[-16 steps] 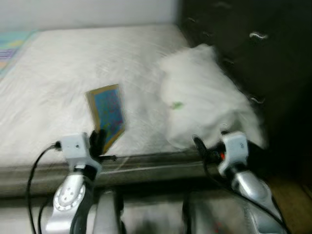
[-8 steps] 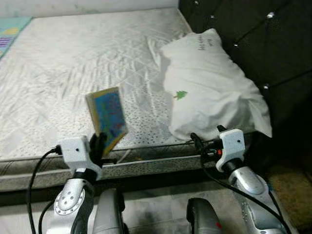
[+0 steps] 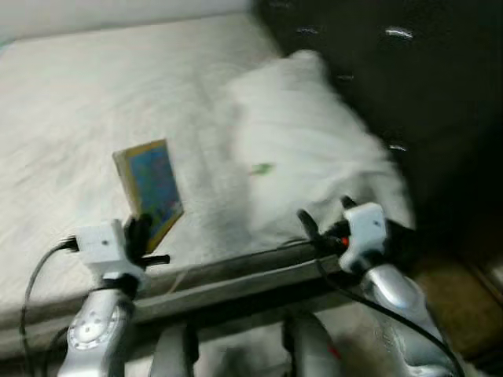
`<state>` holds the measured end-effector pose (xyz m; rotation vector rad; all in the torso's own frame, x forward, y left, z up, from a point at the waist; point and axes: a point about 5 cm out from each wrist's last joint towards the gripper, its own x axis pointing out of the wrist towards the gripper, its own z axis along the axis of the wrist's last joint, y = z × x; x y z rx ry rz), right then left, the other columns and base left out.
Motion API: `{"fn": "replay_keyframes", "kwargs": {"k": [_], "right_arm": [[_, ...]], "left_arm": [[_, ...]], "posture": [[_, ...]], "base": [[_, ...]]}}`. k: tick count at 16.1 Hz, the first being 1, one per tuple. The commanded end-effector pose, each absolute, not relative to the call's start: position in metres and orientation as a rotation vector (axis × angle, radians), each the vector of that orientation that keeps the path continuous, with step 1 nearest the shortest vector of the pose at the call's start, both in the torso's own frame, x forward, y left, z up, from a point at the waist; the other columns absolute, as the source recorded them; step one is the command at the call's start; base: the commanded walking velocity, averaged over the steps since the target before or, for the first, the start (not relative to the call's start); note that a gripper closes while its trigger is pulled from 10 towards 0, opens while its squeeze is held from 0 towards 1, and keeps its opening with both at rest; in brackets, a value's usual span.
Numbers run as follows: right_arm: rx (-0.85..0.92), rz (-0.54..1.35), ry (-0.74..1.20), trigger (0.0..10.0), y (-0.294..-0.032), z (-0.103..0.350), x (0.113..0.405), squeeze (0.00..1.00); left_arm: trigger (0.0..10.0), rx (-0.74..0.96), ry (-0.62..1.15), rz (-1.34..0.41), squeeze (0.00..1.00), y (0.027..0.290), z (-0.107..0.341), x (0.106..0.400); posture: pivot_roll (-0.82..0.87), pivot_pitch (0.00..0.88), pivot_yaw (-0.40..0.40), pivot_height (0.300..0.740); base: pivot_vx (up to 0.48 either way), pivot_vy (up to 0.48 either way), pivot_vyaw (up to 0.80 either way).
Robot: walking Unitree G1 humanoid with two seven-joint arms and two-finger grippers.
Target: Clean up the room
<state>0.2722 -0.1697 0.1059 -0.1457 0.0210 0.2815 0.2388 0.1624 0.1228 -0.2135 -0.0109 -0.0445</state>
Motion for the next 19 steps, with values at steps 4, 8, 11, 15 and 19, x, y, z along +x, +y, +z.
{"fn": "replay_keyframes", "kwargs": {"k": [4,8,11,15,19], "right_arm": [[-0.137,0.308,0.006,10.0,-0.1611,0.1096,0.2755,0.00],[-0.137,0.308,0.006,10.0,-0.1610,0.1089,0.2753,0.00],[-0.162,0.331,0.002,10.0,-0.1589,0.1085,0.2742,0.00],[-0.161,0.335,0.001,10.0,-0.1584,0.1080,0.2740,0.00],[-0.148,0.321,0.009,10.0,-0.1603,0.1073,0.2746,0.00]], "left_arm": [[10.0,-0.184,-0.045,-0.019,0.00,0.1672,0.1304,0.2382],[10.0,-0.193,-0.034,-0.029,0.00,0.1651,0.1291,0.2379],[10.0,-0.189,-0.032,-0.025,0.00,0.1650,0.1290,0.2386],[10.0,-0.188,-0.031,-0.026,0.00,0.1644,0.1289,0.2385],[10.0,-0.189,-0.029,-0.024,0.00,0.1646,0.1287,0.2381]], "posture": [[-0.13,0.138,0.037,0.587],[-0.13,0.137,0.039,0.587],[-0.13,0.134,0.039,0.587],[-0.13,0.134,0.039,0.587],[-0.13,0.138,0.039,0.587]], "base": [[0.360,0.000,0.00],[0.000,0.000,0.00],[0.000,0.000,0.27],[0.000,0.000,0.80],[0.000,0.000,0.18]]}}
